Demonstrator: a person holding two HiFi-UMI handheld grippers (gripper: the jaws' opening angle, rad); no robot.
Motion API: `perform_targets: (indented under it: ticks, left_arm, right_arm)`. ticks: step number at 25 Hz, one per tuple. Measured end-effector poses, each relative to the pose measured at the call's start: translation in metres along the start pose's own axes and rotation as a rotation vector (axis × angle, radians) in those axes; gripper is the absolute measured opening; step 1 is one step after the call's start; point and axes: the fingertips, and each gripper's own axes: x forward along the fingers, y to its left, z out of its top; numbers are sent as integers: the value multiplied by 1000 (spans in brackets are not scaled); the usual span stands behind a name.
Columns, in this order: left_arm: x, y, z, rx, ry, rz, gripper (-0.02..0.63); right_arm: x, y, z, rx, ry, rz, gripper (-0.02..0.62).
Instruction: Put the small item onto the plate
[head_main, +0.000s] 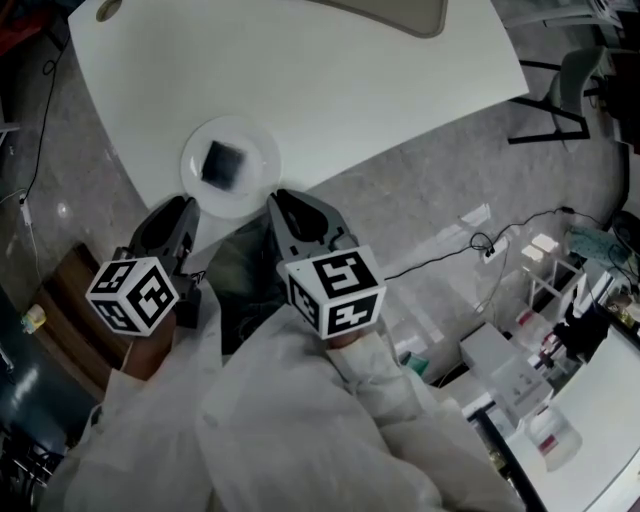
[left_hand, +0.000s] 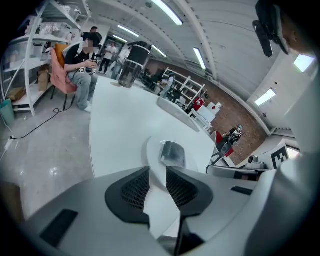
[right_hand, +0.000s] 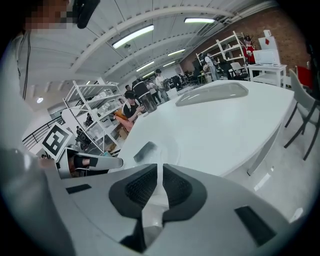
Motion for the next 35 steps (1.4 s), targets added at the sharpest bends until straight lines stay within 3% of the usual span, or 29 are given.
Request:
perform_targets:
  ticks: [2, 5, 9, 35]
  left_arm:
    - [1, 1, 1, -1, 4, 1, 91]
    - [4, 4, 0, 7, 13, 2, 96]
    - [7, 5, -2, 1, 28, -7, 103]
    - [12, 6, 2, -29, 50, -20, 107]
  right_arm:
    - [2, -2, -3, 15, 12, -1, 23]
    - [9, -3, -10, 45, 38, 1, 92]
    - [14, -8, -14, 78, 50, -18, 110]
    - [23, -10, -11, 132, 74, -76, 114]
